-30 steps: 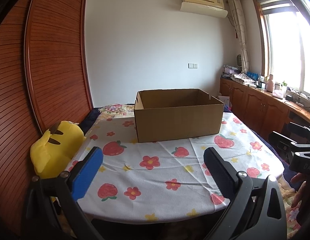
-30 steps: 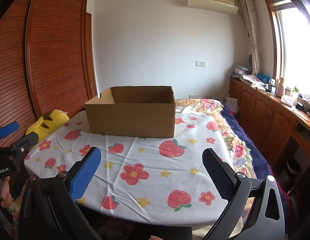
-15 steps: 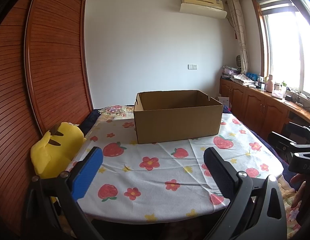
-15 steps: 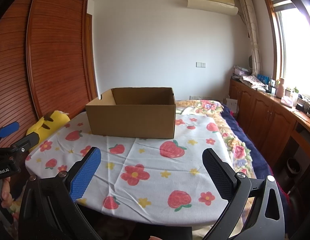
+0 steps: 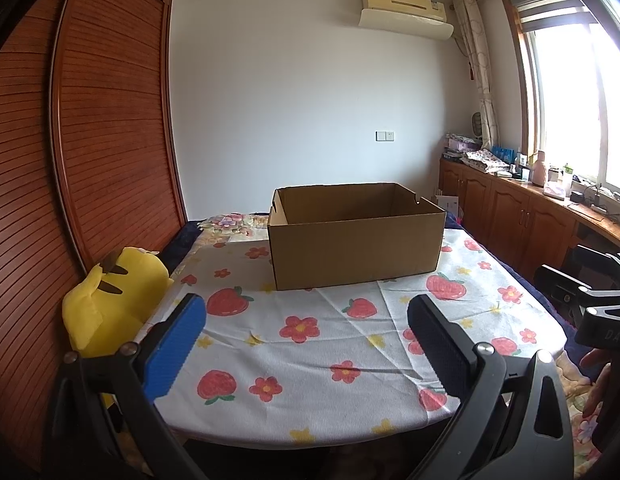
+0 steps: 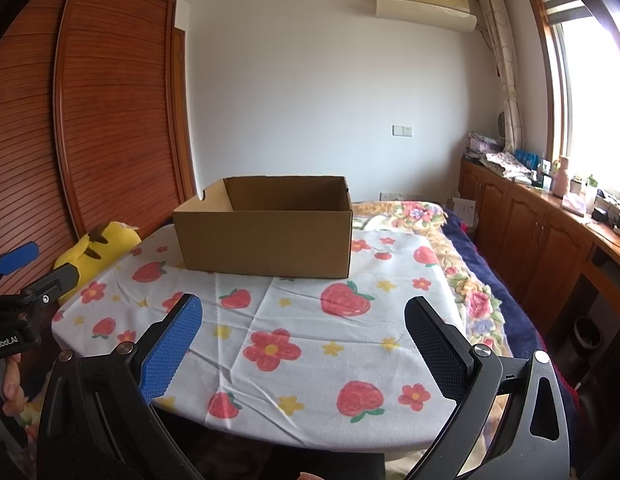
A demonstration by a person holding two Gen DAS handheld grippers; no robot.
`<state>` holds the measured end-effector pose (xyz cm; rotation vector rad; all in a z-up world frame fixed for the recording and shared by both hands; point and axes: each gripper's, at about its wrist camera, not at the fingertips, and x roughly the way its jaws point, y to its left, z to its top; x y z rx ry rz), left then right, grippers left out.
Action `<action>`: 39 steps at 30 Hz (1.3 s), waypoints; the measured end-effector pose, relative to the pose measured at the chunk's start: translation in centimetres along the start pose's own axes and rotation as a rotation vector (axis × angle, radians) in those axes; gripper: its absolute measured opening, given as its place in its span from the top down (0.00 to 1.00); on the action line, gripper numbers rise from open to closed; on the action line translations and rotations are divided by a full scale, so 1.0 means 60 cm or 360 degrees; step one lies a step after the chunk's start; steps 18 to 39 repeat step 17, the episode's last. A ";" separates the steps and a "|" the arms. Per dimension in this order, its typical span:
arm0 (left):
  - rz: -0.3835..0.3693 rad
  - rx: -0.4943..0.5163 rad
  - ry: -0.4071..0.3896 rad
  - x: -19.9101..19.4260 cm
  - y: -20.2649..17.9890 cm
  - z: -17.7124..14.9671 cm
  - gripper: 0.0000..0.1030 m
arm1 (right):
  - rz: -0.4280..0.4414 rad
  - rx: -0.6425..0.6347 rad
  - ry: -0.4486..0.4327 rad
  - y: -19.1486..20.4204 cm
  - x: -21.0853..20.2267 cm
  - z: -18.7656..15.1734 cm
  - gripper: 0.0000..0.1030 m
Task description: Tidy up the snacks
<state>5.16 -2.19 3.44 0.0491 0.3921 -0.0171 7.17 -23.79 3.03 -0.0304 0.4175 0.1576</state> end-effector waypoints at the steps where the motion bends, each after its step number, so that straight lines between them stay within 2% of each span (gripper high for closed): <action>1: -0.0001 -0.0001 -0.0002 0.000 0.001 0.000 0.01 | 0.0003 0.0001 -0.0001 0.000 0.000 0.000 0.00; 39: 0.0000 -0.0004 -0.0006 -0.002 0.005 0.001 0.01 | -0.0001 0.0000 -0.0002 0.000 0.000 0.000 0.00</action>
